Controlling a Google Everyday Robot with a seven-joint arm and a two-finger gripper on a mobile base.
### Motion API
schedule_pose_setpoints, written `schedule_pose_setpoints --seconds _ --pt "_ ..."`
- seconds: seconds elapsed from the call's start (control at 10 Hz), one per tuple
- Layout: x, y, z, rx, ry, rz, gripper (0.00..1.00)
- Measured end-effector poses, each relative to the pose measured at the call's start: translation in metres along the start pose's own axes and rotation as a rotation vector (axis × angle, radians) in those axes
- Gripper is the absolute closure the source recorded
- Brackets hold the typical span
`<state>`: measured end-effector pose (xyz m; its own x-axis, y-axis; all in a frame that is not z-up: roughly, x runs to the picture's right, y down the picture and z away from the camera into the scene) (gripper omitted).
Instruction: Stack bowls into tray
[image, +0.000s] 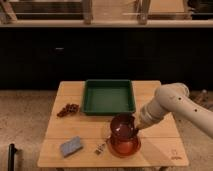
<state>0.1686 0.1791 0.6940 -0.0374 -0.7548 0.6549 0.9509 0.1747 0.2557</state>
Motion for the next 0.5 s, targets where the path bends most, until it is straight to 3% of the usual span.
schedule_pose_setpoints --seconds 0.3,0.5 --pt "0.002 0.004 0.01 -0.043 -0.066 -0.03 0.52" --pt "0.001 0.008 0.02 -0.12 -0.07 -0.045 0.29"
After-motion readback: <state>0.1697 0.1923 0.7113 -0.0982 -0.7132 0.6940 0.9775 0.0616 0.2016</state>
